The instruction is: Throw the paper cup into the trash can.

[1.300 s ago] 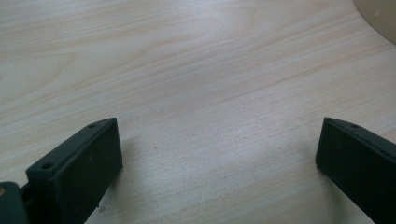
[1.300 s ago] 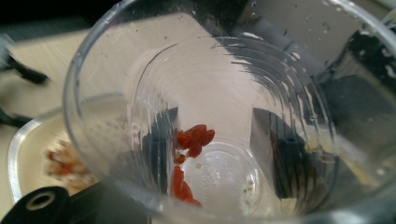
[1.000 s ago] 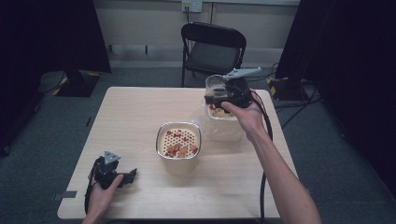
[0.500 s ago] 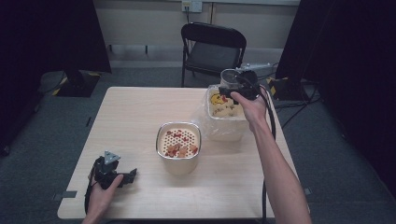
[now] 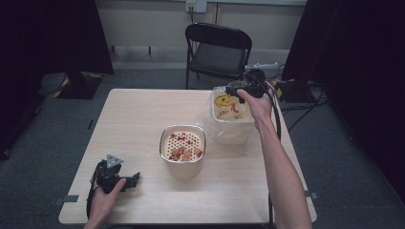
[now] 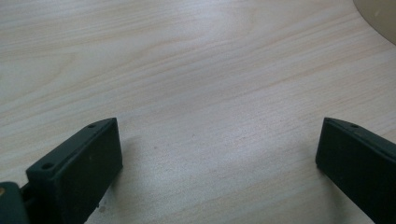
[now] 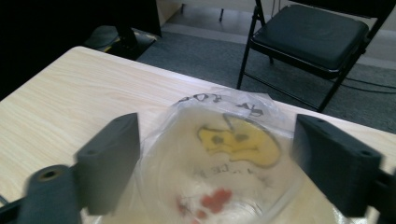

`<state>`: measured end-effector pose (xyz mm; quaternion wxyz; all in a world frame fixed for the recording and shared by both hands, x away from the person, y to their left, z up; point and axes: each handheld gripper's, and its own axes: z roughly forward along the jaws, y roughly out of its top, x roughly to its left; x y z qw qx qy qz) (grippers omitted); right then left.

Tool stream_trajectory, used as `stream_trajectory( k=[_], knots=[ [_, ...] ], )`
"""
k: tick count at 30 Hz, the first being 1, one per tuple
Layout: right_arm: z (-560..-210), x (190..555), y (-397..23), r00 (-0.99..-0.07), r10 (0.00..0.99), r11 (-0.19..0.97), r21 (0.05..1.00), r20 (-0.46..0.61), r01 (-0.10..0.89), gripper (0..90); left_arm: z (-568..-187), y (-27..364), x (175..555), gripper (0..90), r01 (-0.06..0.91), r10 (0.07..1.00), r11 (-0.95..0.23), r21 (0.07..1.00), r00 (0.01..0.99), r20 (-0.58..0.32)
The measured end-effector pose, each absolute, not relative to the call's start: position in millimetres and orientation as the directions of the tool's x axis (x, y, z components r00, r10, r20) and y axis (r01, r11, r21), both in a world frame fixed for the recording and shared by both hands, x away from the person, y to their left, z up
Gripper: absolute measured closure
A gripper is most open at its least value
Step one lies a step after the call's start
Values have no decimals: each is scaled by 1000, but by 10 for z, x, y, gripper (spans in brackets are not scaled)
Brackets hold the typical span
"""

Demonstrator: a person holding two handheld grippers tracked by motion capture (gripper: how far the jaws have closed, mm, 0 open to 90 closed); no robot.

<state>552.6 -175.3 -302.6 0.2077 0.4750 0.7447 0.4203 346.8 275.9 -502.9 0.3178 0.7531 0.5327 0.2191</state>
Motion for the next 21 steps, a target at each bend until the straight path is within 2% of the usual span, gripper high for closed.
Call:
stream_trajectory(
  k=[10, 21],
  knots=[
    [-3015, 5455, -1786, -465, 880, 188, 831, 93, 523, 150, -5029, 2759, 3468, 0, 663, 942, -231, 712, 337, -9],
    [-3036, 5163, -1850, -506, 856, 199, 838, 103, 508, 185, -5029, 2759, 3468, 0, 663, 941, -231, 712, 337, -9]
  ],
)
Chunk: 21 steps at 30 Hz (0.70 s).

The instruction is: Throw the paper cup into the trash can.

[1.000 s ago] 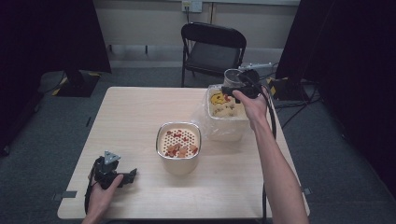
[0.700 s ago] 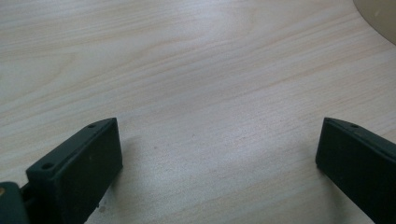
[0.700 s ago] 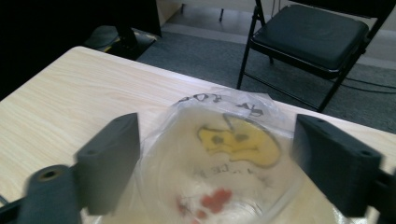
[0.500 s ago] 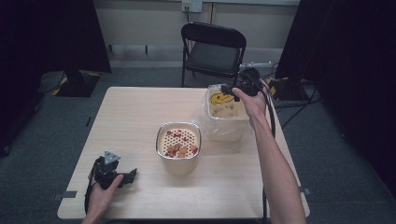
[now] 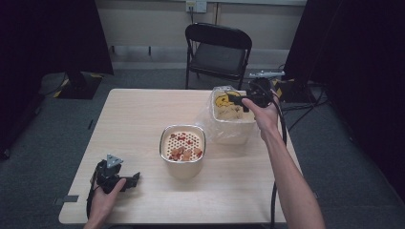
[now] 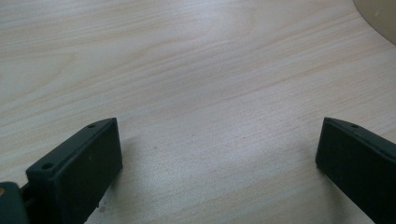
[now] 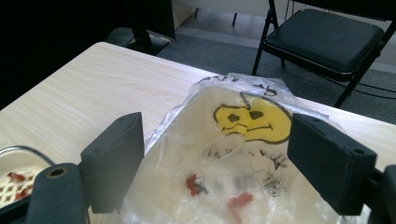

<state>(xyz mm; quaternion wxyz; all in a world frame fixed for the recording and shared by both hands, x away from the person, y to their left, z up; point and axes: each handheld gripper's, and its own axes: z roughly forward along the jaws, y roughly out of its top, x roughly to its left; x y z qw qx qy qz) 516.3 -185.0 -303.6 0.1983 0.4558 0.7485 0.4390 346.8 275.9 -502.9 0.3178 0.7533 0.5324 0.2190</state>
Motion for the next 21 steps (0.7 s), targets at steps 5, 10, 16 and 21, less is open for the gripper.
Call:
stream_trajectory(
  k=[5, 10, 16, 21],
  knots=[
    [-3038, 5020, -1877, -522, 847, 206, 846, 97, 492, 187, -5029, 2759, 3468, 0, 663, 941, -231, 712, 337, -8],
    [-2983, 4748, -1872, -553, 831, 252, 846, 60, 471, 184, -5029, 2759, 3468, 0, 663, 942, -231, 712, 337, -9],
    [-3102, 4442, -1926, -584, 810, 286, 828, 61, 483, 183, -5029, 2759, 3468, 0, 663, 942, -231, 712, 337, -9],
    [-3172, 4200, -2004, -583, 810, 281, 837, 55, 470, 181, -5029, 2759, 3468, 0, 663, 942, -231, 712, 337, -8]
  ],
)
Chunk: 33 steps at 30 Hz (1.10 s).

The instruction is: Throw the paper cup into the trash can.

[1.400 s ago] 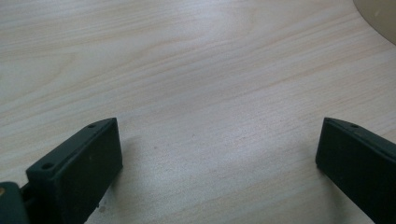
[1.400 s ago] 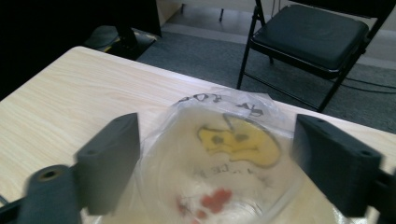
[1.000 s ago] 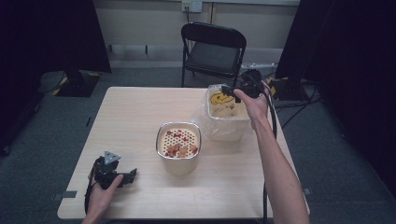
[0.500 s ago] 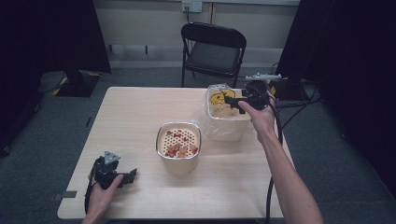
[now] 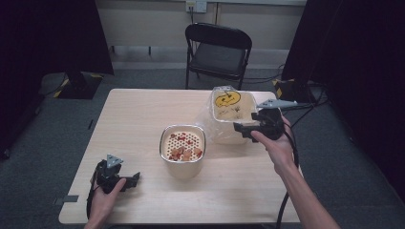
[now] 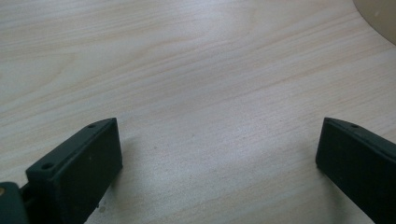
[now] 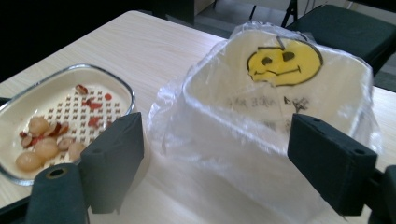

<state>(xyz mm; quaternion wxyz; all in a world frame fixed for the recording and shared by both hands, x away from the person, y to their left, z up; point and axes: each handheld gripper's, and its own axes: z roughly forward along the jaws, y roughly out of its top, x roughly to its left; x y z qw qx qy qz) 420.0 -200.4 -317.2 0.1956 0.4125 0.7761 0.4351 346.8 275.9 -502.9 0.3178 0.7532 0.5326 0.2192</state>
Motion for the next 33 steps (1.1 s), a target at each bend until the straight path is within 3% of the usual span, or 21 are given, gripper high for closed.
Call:
stream_trajectory(
  k=[7, 13, 33],
  knots=[
    [-3364, 3874, -2140, -577, 815, 274, 841, 55, 467, 177, -5029, 2755, 3469, 0, 664, 943, -230, 712, 333, -5],
    [-3729, 3682, -2213, -561, 826, 279, 824, 56, 494, 178, -5028, 2757, 3469, 0, 664, 942, -231, 711, 335, -7],
    [-4794, 3663, -2233, -513, 857, 327, 713, 53, 620, 175, -5029, 2753, 3469, 0, 664, 944, -226, 712, 330, -8]
  ],
)
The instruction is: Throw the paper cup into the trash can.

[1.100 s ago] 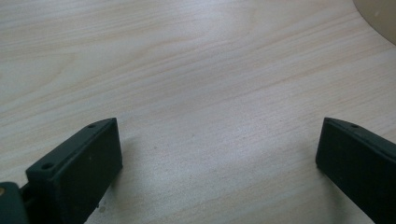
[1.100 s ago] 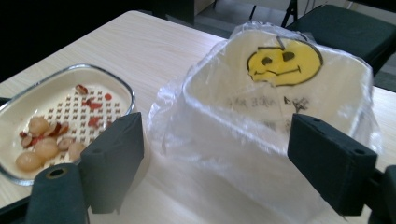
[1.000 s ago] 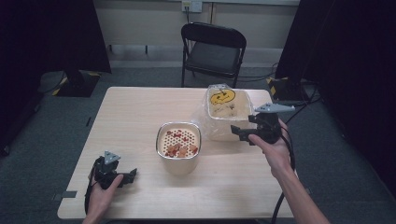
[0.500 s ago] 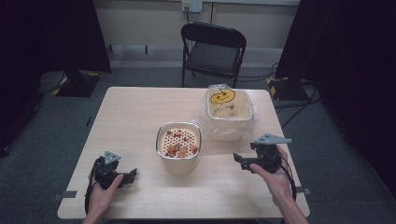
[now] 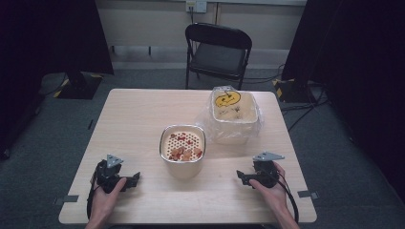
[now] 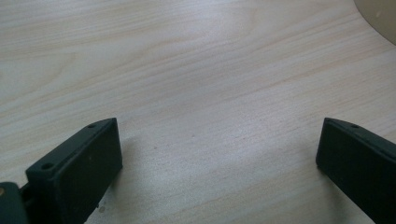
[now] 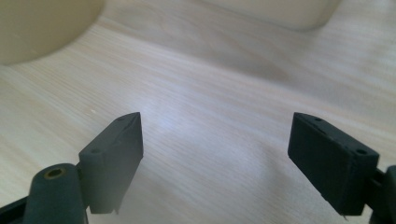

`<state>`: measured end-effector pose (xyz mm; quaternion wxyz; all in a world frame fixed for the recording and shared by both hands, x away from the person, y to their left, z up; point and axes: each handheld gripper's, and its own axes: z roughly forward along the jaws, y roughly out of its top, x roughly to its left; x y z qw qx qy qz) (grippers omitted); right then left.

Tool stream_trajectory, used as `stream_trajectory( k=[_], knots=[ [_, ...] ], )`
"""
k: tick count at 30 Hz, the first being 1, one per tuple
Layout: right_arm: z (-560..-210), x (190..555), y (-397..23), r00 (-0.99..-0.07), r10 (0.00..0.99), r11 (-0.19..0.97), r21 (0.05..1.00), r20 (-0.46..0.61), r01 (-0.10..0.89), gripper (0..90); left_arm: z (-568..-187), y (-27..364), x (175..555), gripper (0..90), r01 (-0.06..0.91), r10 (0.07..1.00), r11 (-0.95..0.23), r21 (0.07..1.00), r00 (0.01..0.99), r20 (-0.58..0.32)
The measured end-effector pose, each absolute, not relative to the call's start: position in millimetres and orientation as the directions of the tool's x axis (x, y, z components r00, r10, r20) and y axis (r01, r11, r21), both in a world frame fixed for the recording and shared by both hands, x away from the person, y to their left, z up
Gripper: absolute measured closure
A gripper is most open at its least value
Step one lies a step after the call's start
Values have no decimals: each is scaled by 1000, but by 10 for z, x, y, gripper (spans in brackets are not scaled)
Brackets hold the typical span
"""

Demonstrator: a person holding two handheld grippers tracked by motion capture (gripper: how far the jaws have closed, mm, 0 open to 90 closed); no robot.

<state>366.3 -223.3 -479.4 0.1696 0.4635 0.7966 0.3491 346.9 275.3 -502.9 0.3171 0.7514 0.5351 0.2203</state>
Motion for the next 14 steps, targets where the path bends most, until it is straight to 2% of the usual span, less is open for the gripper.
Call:
stream_trajectory(
  k=[5, 8, 14],
  knots=[
    [-4917, 3669, -2238, -486, 874, 348, 683, 11, 642, 164, -5028, 2755, 3469, 0, 665, 943, -230, 711, 333, -6],
    [-4967, 3674, -2237, -481, 877, 346, 708, -10, 616, 124, -5029, 2755, 3469, 0, 665, 943, -229, 711, 333, -7],
    [-5000, 3668, -2239, -481, 876, 339, 729, -15, 595, 107, -5028, 2755, 3469, 0, 665, 943, -229, 711, 332, -6]
  ],
)
